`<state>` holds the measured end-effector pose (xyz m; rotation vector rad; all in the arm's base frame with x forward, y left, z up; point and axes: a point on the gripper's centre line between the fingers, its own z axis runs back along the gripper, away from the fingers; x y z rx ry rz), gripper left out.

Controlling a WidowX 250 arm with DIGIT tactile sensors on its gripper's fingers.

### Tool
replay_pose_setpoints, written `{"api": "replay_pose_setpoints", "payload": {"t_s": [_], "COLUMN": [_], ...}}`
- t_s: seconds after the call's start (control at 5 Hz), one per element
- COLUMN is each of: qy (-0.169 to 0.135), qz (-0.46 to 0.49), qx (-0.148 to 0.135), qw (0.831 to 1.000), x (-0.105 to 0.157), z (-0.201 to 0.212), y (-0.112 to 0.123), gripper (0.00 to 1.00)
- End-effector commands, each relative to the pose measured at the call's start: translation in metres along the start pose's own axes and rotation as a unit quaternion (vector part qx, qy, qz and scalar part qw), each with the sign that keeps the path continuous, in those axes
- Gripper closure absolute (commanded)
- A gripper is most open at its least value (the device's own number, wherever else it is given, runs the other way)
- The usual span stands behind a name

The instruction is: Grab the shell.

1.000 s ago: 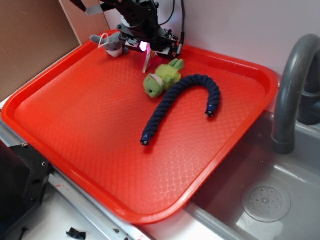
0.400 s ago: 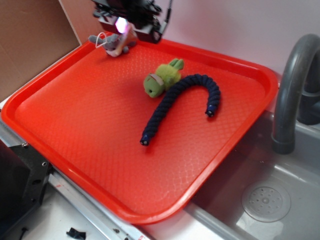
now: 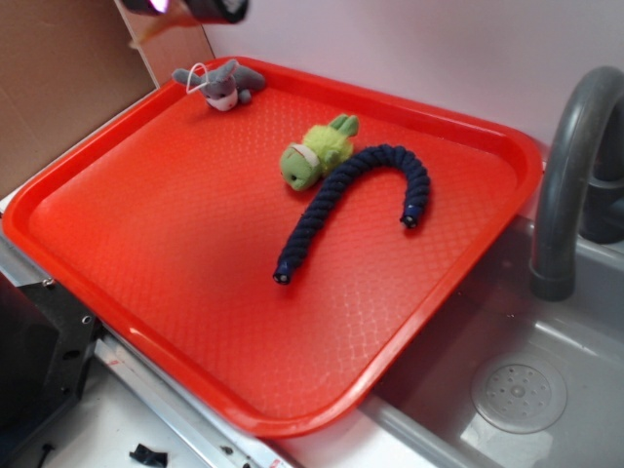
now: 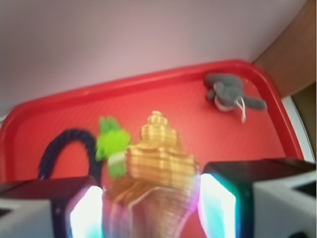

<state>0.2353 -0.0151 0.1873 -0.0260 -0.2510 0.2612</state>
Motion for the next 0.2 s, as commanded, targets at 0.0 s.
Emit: {"api": "replay_pose_setpoints", "payload": {"t_s": [0.0], "qy": [-0.029], "qz": [-0.013], "qx": [0.009], "qw": [0.999], "x": [-0.0028], "z": [0.0424], "y": [0.0058], "gripper": [1.0]}}
